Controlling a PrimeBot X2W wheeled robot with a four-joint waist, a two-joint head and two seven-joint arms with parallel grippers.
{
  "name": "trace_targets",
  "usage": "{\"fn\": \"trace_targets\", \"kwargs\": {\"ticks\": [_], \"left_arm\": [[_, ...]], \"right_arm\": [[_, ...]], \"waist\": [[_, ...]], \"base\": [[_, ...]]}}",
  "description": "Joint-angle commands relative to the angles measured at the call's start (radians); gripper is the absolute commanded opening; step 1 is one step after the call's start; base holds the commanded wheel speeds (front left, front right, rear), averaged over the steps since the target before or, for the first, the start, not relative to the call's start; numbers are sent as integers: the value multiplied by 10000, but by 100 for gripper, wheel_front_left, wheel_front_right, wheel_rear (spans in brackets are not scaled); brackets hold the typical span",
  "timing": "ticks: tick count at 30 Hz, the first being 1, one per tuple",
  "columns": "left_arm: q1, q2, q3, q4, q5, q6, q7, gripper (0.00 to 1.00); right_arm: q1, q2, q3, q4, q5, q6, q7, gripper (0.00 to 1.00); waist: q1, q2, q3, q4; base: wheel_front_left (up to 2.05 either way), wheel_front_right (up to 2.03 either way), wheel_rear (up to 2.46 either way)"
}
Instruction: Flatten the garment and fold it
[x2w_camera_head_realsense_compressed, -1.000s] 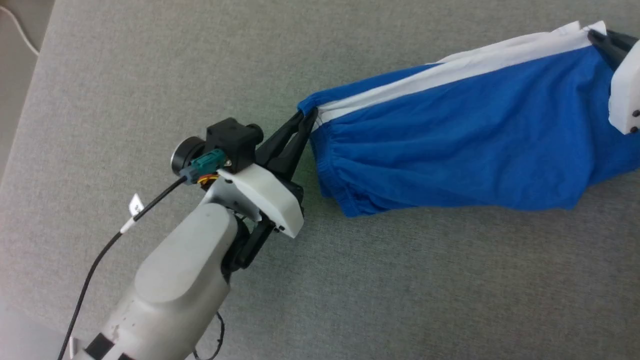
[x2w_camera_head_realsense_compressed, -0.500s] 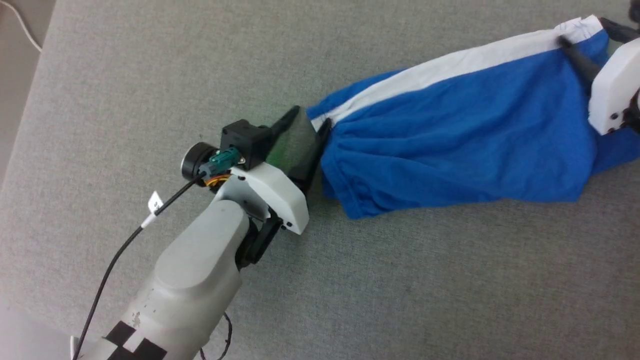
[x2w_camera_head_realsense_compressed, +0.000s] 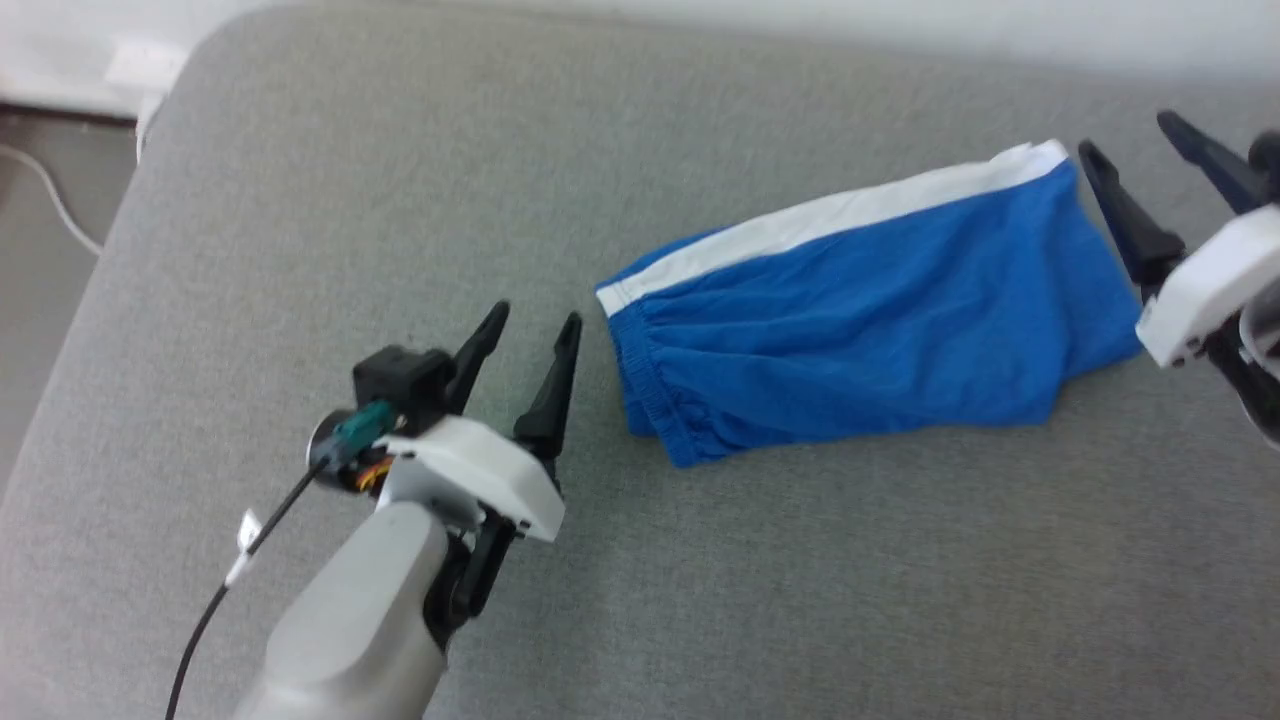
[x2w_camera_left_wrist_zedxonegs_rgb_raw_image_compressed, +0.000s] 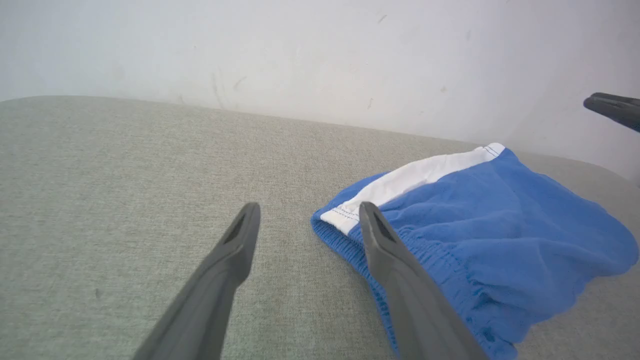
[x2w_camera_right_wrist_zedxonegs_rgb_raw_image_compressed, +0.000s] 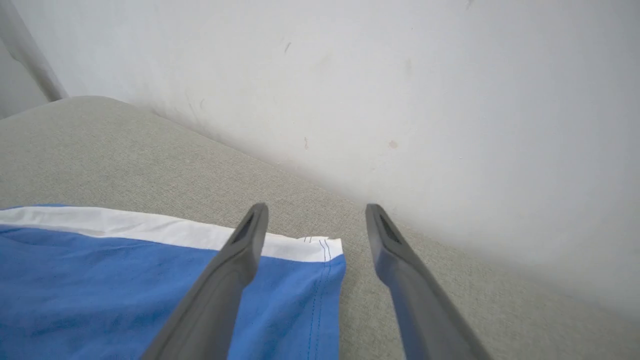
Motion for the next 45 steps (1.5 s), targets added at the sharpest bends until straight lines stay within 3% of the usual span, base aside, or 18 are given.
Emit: {"fn": "trace_targets", "kwargs": {"ticks": [1,9,10,16,21,27,36,45], "left_arm": [[333,40,172,-242,-57,153,-50,100],[2363,-128,1549,-2030,652,597,-60,100],[2363,-128,1549,-2030,652,597,-60,100],[3534,-450,2105,-2590,1520,505,-61,100],[3935,-569,1793,-2129,1663,203,85,100],[3498,-648,1476,-1368,1542,1,845,100],[2250,-905,1655,-308,1248,359,1902,100],[1919,-907,1769,1241,1311,1514,3137,100]], "right_arm": [[312,-8,-224,-114,-229,-7,-116,100],[3147,973,-3581,-1966,-1766,-7,-174,100],[3147,973,-3581,-1966,-1766,-7,-174,100],[5912,2605,-6097,-3619,-3064,-7,-176,100],[7703,3995,-7461,-4671,-3778,-7,-140,100],[8783,4917,-7708,-5718,-4734,-7,401,100],[8622,5218,-7894,-6394,-4896,-7,612,100],[8554,5350,-7552,-6306,-4959,-7,579,100]], "waist": [[2,0,-879,-487],[2,0,-1638,-849],[2,0,-1638,-849],[2,0,-2149,-1079],[2,0,-2258,-1335],[2,0,-1792,-1835],[2,0,-882,-2471],[2,0,-646,-2679]], "base": [[0,0,0],[0,0,0],[0,0,0],[0,0,0],[0,0,0],[0,0,0],[0,0,0],[0,0,0]]}}
